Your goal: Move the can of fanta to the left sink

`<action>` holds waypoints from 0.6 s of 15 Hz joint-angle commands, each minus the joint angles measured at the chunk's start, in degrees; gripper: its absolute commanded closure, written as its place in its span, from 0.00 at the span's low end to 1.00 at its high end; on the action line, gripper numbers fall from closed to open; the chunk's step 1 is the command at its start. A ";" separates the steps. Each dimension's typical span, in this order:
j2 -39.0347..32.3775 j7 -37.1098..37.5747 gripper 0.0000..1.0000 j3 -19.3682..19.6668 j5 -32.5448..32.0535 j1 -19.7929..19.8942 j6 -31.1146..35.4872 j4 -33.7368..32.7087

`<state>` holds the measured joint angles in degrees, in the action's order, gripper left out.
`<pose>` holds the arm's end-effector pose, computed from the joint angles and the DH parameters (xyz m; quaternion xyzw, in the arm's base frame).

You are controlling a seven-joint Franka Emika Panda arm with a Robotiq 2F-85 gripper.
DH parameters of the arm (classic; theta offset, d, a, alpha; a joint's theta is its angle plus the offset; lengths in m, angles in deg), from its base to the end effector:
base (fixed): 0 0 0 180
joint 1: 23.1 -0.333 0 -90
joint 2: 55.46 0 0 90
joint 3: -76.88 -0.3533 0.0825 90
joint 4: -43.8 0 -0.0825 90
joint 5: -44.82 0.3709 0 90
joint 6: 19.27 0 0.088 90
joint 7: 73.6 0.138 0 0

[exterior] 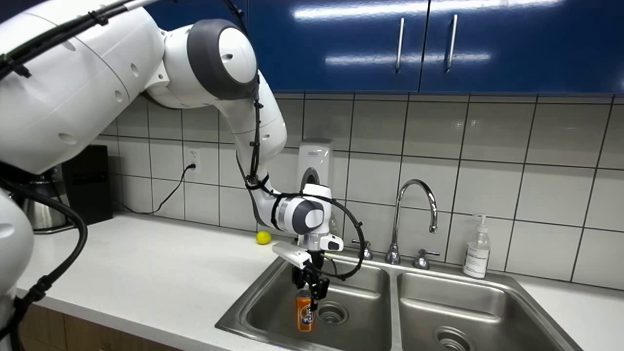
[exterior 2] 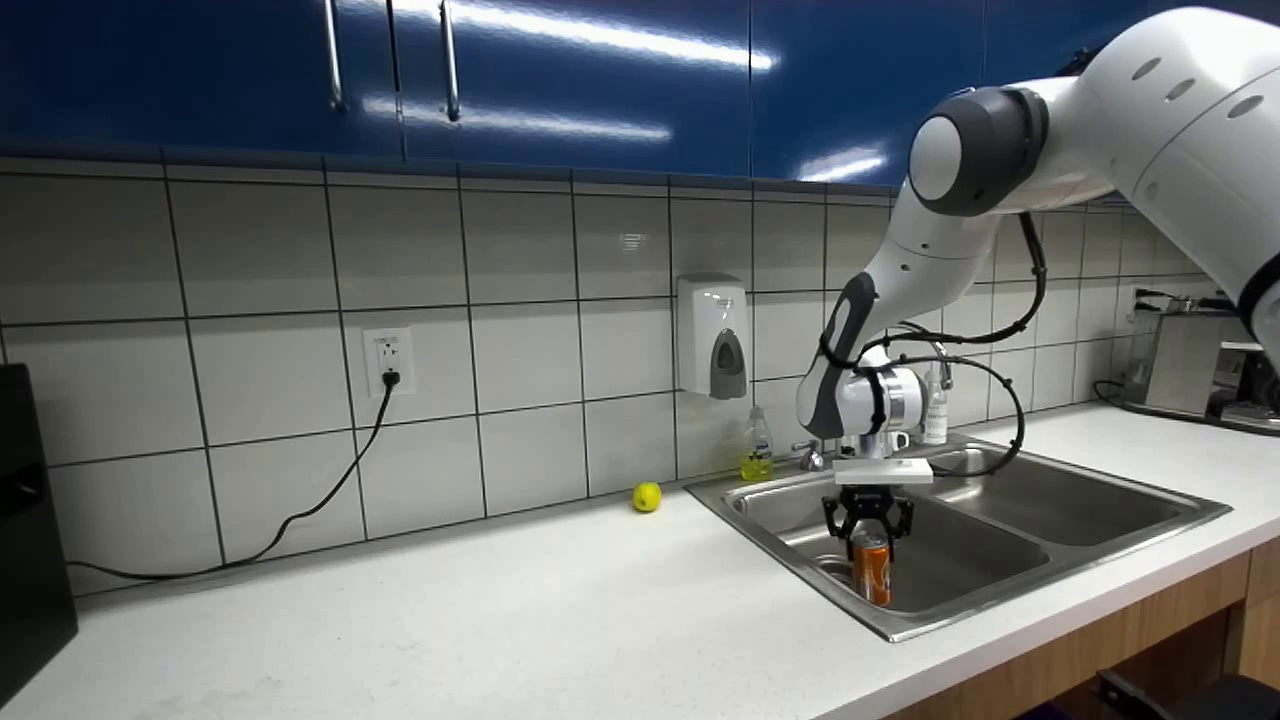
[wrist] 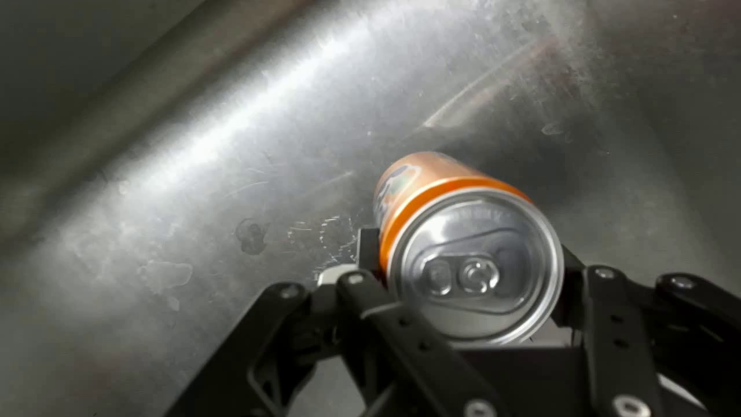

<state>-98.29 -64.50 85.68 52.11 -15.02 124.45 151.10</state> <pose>0.6047 -0.1794 0.1133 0.9644 -0.2590 -0.0508 0.0147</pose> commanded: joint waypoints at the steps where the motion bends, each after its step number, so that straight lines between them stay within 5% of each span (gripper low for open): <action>1: -2.61 1.14 0.62 -0.46 0.58 0.66 -1.23 -3.93; 9: -5.40 0.73 0.62 -0.68 0.59 0.86 -2.41 -6.99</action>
<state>-102.81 -64.50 85.68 52.28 -15.02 124.28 146.55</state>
